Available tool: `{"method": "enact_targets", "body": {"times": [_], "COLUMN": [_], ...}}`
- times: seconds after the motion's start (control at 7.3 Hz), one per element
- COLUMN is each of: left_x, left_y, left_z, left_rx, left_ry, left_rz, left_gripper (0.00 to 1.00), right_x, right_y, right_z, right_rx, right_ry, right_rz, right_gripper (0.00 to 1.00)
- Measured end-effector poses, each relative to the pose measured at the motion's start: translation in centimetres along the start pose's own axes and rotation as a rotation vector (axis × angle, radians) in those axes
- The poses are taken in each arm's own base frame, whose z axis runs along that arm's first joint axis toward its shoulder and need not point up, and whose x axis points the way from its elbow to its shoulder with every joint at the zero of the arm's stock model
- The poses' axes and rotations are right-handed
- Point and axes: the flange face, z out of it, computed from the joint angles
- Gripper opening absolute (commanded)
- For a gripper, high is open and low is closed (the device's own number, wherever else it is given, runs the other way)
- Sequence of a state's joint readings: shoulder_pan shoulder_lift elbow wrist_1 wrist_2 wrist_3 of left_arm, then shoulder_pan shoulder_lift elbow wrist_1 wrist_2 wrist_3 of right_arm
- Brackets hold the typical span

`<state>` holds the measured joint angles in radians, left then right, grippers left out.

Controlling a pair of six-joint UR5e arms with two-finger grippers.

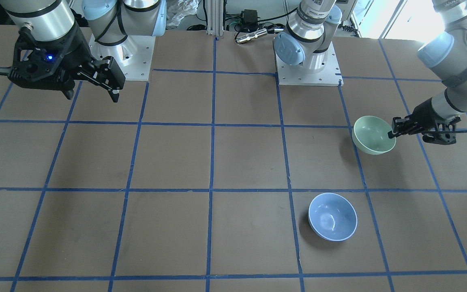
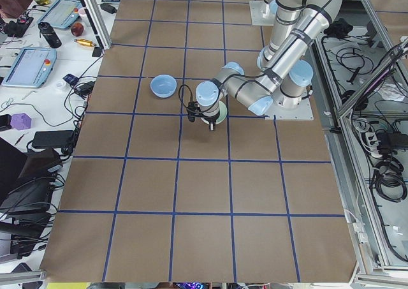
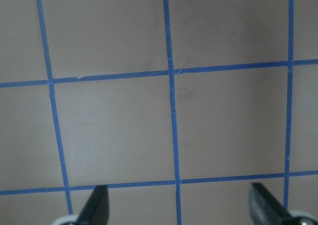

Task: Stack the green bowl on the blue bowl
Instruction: 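Lift the green bowl with the left gripper toward the blue bowl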

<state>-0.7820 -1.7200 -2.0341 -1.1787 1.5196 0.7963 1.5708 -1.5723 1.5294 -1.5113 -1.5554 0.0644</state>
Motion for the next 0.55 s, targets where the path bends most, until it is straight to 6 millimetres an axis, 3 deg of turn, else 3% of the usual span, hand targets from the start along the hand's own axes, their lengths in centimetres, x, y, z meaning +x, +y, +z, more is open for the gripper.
{"method": "enact_targets", "body": {"times": [0.27, 0.55], "left_x": [1.5, 4.9], "left_y": [-2.7, -7.3], "left_z": [-2.1, -4.8], "left_rx": [0.065, 0.112], "left_ry": [0.020, 0.012], "left_rz": [0.024, 0.042], "left_gripper": [0.08, 0.08], "right_x": [0.0, 0.0], "right_y": [0.0, 0.0], "right_z": [0.0, 0.0], "right_rx": [0.000, 0.000], "right_ry": [0.000, 0.000], "right_rz": [0.000, -0.001], "right_gripper": [1.00, 1.00]}}
